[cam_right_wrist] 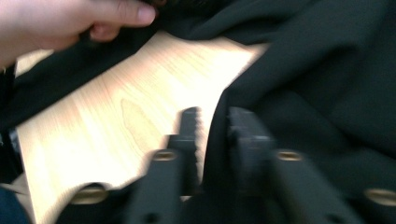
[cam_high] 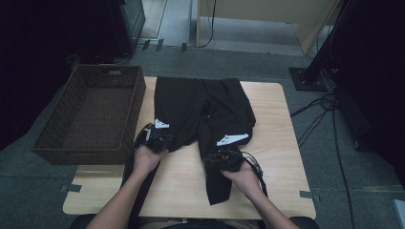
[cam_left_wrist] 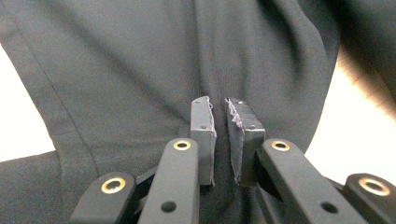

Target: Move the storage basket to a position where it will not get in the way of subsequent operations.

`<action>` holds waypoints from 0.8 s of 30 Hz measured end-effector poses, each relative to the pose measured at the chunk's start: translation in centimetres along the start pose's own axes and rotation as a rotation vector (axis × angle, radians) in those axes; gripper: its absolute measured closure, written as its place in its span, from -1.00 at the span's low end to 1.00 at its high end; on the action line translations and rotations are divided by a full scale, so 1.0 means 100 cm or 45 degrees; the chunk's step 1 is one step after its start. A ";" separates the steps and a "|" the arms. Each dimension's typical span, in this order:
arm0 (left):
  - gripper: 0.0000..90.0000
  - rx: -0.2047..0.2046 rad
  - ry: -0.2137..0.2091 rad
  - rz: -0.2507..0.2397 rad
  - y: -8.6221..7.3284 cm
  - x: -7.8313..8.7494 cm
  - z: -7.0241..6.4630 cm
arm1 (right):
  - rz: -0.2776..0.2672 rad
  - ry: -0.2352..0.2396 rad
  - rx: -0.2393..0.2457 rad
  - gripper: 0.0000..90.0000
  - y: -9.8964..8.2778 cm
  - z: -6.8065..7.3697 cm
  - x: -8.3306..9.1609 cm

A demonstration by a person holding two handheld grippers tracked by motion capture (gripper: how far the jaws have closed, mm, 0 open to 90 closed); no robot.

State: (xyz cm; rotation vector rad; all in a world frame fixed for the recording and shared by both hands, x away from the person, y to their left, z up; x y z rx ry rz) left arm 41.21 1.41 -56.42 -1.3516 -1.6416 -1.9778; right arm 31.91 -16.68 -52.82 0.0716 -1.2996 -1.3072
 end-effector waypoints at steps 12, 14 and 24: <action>0.93 0.019 -0.036 0.005 0.004 0.006 -0.001 | -0.187 -0.423 -0.033 0.18 0.027 -0.105 0.029; 0.92 0.033 -0.044 -0.009 0.006 0.009 0.000 | -0.161 -0.426 -0.087 0.20 0.022 -0.115 0.023; 0.92 0.017 -0.030 0.018 0.002 0.005 -0.001 | -0.158 -0.402 -0.124 0.67 -0.001 -0.096 0.035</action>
Point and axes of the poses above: each handheld gripper's, and its own axes: x roughly backward along the jaws, y roughly out of its top, z roughly to its left, the point moved 8 cm from there along -x, roughly forward along the jaws, and after that the axes turned 6 degrees about y, right-handed, at the moved point
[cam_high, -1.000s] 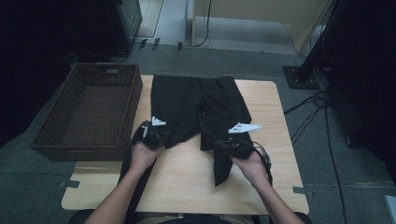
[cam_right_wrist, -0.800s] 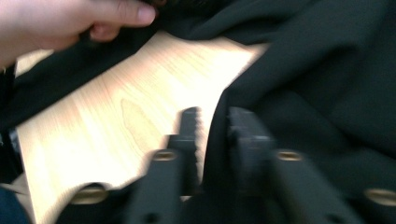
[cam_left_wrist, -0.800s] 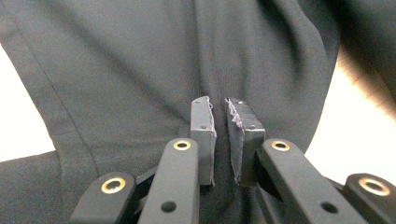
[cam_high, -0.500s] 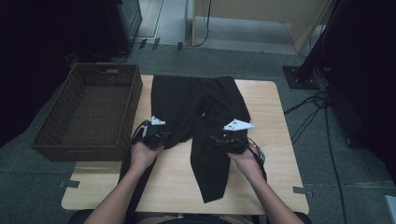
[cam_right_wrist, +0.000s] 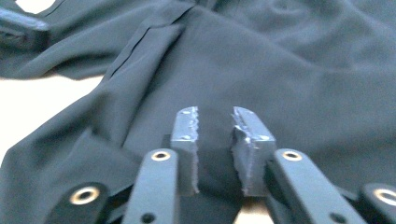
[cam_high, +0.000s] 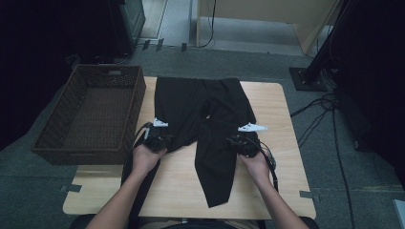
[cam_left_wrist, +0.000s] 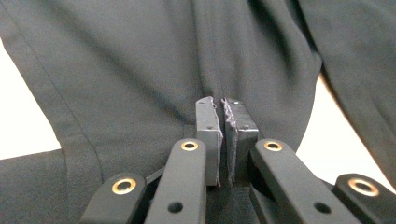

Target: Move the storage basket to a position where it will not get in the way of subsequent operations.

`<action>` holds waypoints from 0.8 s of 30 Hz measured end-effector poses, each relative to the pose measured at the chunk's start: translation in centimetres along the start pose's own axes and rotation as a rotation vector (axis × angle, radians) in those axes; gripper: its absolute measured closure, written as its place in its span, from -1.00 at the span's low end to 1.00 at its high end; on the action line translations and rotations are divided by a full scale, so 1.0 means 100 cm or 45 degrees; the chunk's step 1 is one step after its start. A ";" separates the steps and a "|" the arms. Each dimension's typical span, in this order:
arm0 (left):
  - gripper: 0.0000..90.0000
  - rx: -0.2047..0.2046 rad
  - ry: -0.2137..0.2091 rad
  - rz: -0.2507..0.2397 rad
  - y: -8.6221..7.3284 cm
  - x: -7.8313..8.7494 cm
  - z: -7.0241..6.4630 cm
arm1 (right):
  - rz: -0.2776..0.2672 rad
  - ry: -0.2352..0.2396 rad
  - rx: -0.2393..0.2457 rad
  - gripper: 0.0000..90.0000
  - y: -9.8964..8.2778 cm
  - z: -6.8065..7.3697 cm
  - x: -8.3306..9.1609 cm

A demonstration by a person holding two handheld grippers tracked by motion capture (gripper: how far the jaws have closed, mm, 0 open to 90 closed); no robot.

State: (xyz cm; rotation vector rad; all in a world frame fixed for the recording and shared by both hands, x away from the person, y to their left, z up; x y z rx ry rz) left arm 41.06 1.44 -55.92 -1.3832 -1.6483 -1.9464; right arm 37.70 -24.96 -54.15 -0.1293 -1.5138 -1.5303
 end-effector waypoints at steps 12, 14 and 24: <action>0.91 -0.016 -0.011 0.034 0.001 -0.003 -0.001 | 0.107 -0.026 0.028 0.84 -0.030 -0.003 -0.004; 0.91 -0.020 -0.017 0.044 0.002 -0.004 -0.001 | 0.126 -0.041 0.035 0.78 -0.036 -0.004 0.003; 0.91 -0.053 -0.016 0.082 0.004 -0.005 -0.001 | 0.171 -0.093 0.010 0.87 -0.077 -0.018 0.054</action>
Point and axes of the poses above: each handheld gripper's, and its own axes: x roughly backward along the jaws, y roughly out of its top, z roughly to its left, the point moved 8 cm from there along -x, roughly forward along the jaws, and after that the axes turned 6 degrees about y, right-handed, at the moved point
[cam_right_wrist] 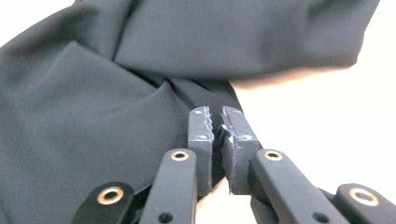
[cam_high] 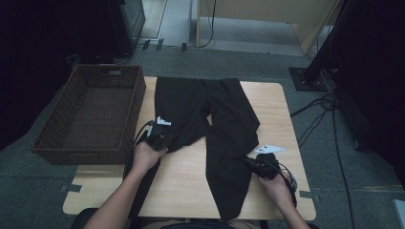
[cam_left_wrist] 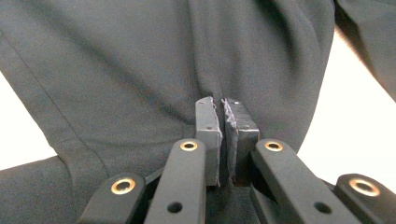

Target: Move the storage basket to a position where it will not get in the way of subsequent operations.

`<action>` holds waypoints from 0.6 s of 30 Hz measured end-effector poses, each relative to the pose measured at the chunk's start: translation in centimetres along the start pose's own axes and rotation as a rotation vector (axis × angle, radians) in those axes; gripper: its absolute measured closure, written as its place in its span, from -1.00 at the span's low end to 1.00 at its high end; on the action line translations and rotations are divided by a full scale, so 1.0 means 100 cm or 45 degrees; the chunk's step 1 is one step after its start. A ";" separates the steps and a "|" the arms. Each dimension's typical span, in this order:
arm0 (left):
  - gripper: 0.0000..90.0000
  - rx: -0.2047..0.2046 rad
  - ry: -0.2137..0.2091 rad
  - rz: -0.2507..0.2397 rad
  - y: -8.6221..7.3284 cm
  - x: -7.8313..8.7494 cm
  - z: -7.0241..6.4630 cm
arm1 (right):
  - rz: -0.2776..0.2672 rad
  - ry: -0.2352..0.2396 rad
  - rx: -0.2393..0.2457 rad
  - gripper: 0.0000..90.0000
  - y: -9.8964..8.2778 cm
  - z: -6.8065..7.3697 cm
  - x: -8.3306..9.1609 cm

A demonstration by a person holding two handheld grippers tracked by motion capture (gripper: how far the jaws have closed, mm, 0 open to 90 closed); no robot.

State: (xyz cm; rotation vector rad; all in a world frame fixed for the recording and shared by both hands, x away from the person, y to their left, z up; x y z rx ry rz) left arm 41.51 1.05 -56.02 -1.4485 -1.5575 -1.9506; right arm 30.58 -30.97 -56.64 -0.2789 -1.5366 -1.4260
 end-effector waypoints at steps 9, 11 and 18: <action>0.90 0.015 -0.015 -0.005 0.001 -0.001 -0.002 | -0.127 -0.050 -0.103 0.68 0.007 -0.025 0.025; 0.90 0.017 -0.018 -0.007 0.001 -0.001 -0.001 | -0.181 -0.093 -0.063 0.49 0.021 -0.032 0.020; 0.90 0.023 -0.021 -0.016 0.000 -0.001 -0.001 | -0.177 -0.070 -0.179 0.15 0.038 -0.067 -0.014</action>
Point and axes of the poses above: each handheld gripper's, and its own axes: x roughly backward along the jaws, y roughly out of its top, z roughly to its left, the point moved 8 cm from there along -x, roughly forward along the jaws, and after that the axes turned 6 degrees about y, right-handed, at the moved point
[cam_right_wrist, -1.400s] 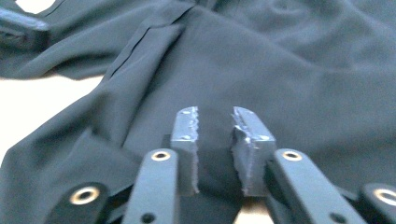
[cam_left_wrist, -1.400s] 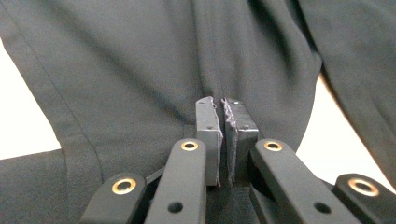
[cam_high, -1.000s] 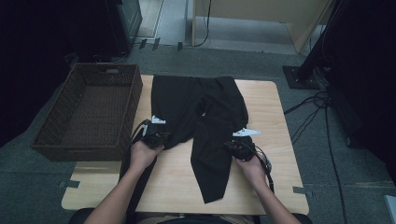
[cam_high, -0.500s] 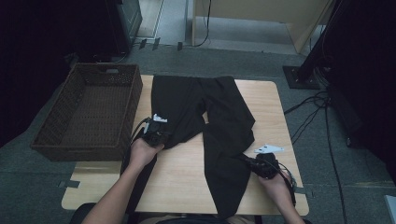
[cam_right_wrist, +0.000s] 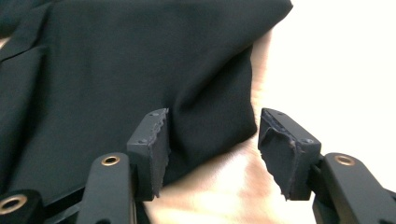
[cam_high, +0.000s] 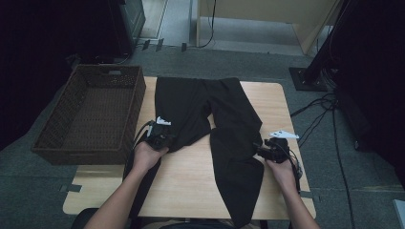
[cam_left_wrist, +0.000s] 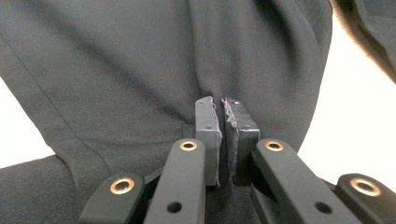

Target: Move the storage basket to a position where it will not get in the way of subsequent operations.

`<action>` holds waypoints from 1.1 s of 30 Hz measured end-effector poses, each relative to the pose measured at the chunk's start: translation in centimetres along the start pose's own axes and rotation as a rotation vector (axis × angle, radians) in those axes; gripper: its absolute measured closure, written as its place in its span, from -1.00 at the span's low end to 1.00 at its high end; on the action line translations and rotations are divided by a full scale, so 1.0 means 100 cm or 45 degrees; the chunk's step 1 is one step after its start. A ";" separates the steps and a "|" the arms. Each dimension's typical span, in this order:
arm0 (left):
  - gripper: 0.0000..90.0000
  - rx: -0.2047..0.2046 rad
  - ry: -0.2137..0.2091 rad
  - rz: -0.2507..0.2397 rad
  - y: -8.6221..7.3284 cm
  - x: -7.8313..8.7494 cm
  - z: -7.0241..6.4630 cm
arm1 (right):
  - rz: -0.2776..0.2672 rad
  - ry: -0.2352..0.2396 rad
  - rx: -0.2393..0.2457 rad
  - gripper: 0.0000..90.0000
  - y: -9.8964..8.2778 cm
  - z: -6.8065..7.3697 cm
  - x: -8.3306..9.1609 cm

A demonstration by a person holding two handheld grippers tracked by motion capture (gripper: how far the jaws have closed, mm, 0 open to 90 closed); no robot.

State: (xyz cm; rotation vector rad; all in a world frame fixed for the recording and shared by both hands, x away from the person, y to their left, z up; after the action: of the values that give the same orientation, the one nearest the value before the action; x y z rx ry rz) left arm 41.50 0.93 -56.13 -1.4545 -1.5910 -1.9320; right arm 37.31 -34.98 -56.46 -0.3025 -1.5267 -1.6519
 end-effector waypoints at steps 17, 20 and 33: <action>0.90 0.001 -0.006 -0.009 -0.001 0.000 0.000 | 0.148 0.419 0.336 0.59 0.035 0.124 -0.038; 0.90 0.002 -0.004 -0.012 -0.001 0.000 0.000 | 0.041 0.348 0.320 0.29 0.046 0.113 -0.030; 0.90 0.007 0.001 -0.010 -0.001 0.000 0.000 | 0.070 0.152 0.221 0.47 0.006 0.041 -0.002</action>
State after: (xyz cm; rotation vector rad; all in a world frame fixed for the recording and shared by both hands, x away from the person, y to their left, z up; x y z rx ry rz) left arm 41.43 0.97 -56.18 -1.4476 -1.6029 -1.9304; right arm 36.43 -31.08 -55.26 -0.1484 -1.5456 -1.4580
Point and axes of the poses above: each handheld gripper's, and its own axes: x roughly backward along the jaws, y roughly out of its top, z roughly to its left, the point moved 8 cm from there along -x, roughly forward along the jaws, and after that the axes turned 6 degrees about y, right-handed, at the moved point
